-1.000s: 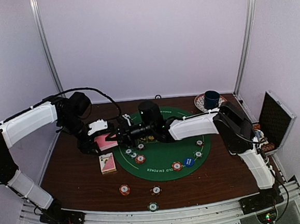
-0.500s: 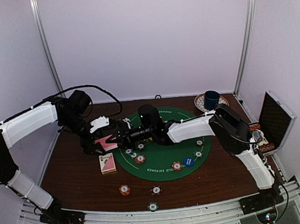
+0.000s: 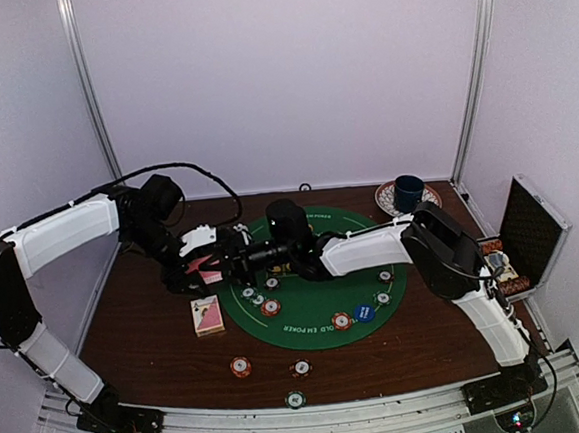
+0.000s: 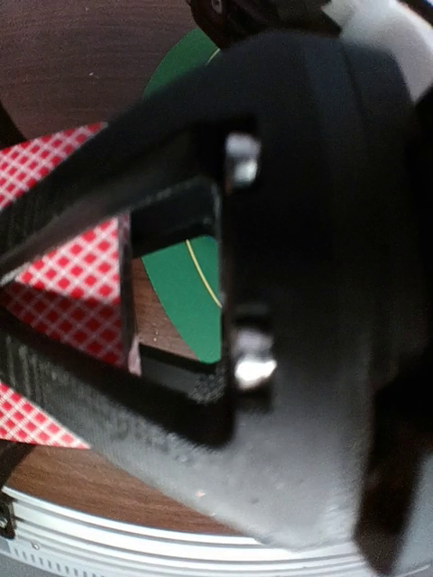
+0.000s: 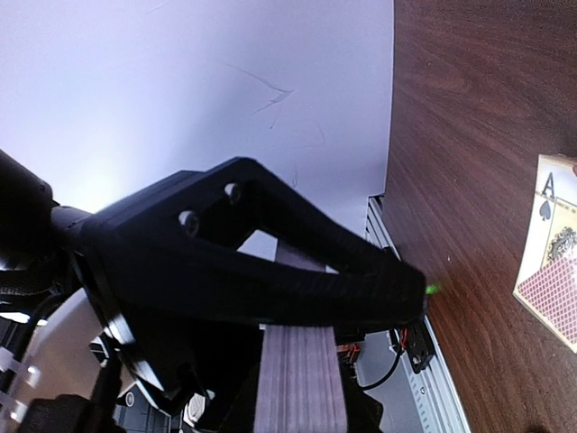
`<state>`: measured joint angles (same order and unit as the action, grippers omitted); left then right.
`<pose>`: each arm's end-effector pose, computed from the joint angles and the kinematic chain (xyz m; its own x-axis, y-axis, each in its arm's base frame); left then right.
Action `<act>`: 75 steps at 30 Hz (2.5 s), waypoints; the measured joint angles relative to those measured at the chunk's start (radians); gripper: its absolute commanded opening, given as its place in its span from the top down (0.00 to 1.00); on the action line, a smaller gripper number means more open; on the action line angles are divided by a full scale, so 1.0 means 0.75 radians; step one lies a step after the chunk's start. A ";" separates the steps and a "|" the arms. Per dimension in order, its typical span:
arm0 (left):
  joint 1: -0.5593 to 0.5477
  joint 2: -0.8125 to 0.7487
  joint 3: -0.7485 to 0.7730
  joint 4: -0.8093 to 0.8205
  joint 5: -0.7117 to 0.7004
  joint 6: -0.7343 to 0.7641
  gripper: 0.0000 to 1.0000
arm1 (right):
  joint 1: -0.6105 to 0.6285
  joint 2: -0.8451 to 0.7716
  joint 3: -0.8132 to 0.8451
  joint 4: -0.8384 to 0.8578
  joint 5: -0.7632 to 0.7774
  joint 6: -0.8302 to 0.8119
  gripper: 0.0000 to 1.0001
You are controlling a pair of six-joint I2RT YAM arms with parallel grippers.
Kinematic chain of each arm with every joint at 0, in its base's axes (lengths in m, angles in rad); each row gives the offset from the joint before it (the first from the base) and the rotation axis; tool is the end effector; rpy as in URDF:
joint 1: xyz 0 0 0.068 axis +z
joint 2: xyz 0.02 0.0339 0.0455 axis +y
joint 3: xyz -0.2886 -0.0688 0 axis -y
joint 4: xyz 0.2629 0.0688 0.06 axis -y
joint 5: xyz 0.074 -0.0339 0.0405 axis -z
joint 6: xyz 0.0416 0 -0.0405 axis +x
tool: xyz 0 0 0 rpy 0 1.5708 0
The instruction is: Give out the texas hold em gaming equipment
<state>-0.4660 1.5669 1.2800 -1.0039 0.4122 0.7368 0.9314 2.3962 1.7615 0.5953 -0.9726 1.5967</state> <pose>0.2775 -0.1582 0.2775 -0.2928 0.8364 -0.4634 0.9551 0.2792 -0.0995 0.3165 0.4833 0.1978 -0.9437 -0.3256 0.0584 0.0480 0.0401 0.9980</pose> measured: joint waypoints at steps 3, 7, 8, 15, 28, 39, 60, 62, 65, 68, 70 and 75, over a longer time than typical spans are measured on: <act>0.003 0.000 0.011 -0.003 -0.004 -0.004 0.54 | 0.000 0.009 0.000 0.008 0.001 0.001 0.93; 0.003 0.001 0.012 -0.006 -0.009 -0.009 0.59 | 0.001 0.017 0.006 0.024 0.000 0.005 0.94; 0.003 0.001 0.012 -0.006 -0.009 -0.009 0.59 | 0.001 0.017 0.006 0.022 0.000 0.001 0.94; -0.003 0.001 0.012 -0.010 -0.026 0.008 0.76 | 0.000 0.014 0.007 -0.030 0.006 -0.076 0.60; -0.030 0.001 0.006 -0.014 -0.046 0.032 0.80 | -0.003 -0.003 0.044 -0.279 0.015 -0.246 0.44; -0.041 -0.001 -0.021 -0.009 -0.088 0.045 0.82 | -0.008 -0.047 0.046 -0.469 0.034 -0.392 0.49; -0.042 -0.028 -0.068 0.037 -0.141 0.053 0.87 | -0.041 -0.155 -0.054 -0.586 0.043 -0.459 0.56; -0.042 -0.030 -0.073 0.041 -0.146 0.053 0.87 | -0.043 -0.163 -0.064 -0.576 0.043 -0.453 0.62; -0.042 -0.032 -0.081 0.043 -0.154 0.053 0.88 | -0.048 -0.181 -0.087 -0.552 0.042 -0.437 0.67; -0.042 -0.033 -0.083 0.045 -0.162 0.053 0.89 | -0.054 -0.196 -0.109 -0.528 0.041 -0.421 0.72; -0.042 -0.033 -0.083 0.045 -0.163 0.053 0.90 | -0.056 -0.198 -0.111 -0.523 0.040 -0.414 0.75; -0.042 -0.033 -0.084 0.046 -0.171 0.053 0.92 | -0.062 -0.198 -0.114 -0.510 0.039 -0.406 0.87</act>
<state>-0.4976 1.5425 1.2171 -0.9695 0.2840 0.7769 0.8852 2.2475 1.6760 0.2131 -0.9436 1.2919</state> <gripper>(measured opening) 0.670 0.184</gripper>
